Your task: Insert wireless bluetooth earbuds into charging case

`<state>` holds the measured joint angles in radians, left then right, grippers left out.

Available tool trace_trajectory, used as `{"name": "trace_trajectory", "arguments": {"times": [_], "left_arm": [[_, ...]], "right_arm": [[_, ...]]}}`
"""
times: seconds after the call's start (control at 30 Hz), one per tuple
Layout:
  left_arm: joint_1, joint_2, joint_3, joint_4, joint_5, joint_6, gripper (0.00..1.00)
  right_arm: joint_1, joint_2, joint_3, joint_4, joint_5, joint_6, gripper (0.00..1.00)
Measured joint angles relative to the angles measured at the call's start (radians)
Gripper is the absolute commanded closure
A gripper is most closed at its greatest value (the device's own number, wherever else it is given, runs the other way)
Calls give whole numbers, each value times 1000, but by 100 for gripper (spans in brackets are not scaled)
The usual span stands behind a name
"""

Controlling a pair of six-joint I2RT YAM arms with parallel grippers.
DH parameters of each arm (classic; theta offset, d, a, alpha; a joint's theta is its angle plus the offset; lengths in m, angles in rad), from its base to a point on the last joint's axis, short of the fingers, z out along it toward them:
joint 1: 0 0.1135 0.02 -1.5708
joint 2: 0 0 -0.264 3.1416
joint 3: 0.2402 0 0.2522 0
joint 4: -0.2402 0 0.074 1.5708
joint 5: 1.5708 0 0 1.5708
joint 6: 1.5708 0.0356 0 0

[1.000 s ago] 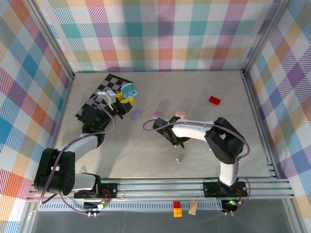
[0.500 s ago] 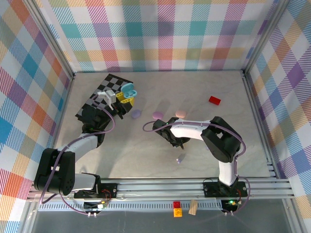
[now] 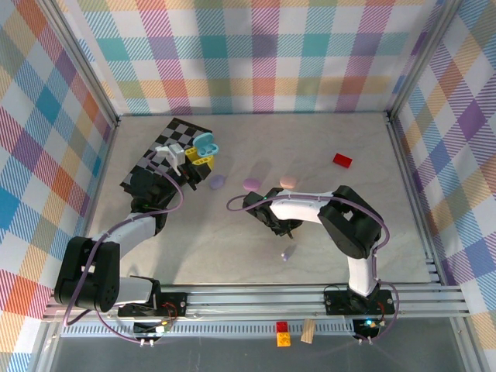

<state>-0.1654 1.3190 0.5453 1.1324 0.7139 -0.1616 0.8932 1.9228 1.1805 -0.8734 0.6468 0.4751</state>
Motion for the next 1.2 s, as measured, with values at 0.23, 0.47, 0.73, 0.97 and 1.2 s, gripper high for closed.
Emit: {"name": "trace_trajectory", "arguments": {"times": [0.23, 0.47, 0.73, 0.97, 1.2], "left_arm": [[0, 0, 0, 0, 2, 0, 65], [0, 0, 0, 0, 7, 0, 65], [-40, 0, 0, -24, 10, 40, 65], [-138, 5, 0, -85, 11, 101, 65], [-216, 53, 0, -95, 26, 132, 65]], "right_arm": [[-9, -7, -2, 6, -10, -20, 81], [-74, -160, -72, 90, -186, -21, 81], [-251, -387, -160, 201, -525, -8, 81], [-388, -507, -239, 276, -774, 38, 81], [-449, -593, -289, 311, -900, 61, 81]]}}
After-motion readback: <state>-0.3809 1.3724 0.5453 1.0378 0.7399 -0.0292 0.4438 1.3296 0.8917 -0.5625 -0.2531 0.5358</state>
